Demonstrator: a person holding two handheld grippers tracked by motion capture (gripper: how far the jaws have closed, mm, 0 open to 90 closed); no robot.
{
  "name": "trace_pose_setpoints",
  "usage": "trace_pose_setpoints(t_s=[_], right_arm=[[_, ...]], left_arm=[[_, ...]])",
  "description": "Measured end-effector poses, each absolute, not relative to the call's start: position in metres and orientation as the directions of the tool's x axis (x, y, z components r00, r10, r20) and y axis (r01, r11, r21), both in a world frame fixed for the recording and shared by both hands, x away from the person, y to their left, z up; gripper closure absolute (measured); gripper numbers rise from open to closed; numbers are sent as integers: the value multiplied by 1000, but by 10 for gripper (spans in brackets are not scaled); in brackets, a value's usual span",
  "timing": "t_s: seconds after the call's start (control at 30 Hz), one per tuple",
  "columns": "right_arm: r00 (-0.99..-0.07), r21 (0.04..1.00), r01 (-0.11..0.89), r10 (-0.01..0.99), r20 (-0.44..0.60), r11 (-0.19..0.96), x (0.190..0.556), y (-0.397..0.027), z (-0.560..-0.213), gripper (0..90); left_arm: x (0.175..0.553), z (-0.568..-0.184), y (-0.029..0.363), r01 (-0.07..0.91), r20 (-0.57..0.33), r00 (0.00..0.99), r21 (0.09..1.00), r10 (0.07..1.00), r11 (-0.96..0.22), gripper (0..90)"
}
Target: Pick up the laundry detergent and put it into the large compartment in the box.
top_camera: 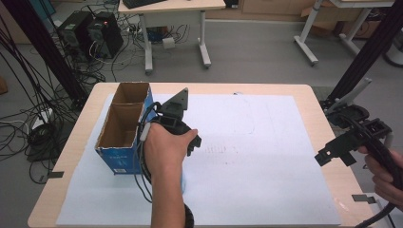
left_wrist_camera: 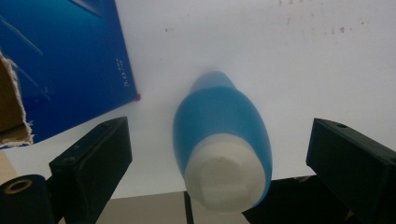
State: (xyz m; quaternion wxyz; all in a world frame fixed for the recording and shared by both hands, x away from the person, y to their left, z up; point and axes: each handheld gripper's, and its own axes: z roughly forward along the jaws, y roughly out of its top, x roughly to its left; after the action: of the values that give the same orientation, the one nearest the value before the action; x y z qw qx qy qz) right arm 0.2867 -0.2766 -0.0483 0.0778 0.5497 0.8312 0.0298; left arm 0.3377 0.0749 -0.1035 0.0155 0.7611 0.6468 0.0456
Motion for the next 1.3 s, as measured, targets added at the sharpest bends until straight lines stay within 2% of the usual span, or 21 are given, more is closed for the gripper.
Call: trace_pose_setpoints(t_s=[0.9,1.3], right_arm=[[-398,130,903,912,-103,409,284,-271,-49,36],[-398,132,903,912,-99,409,283,-271,-48,36]], left_arm=[[334,-128,79,986,36,150,72,988,-152,80],[331,-134,79,984,25,156,80,987,-158,230]])
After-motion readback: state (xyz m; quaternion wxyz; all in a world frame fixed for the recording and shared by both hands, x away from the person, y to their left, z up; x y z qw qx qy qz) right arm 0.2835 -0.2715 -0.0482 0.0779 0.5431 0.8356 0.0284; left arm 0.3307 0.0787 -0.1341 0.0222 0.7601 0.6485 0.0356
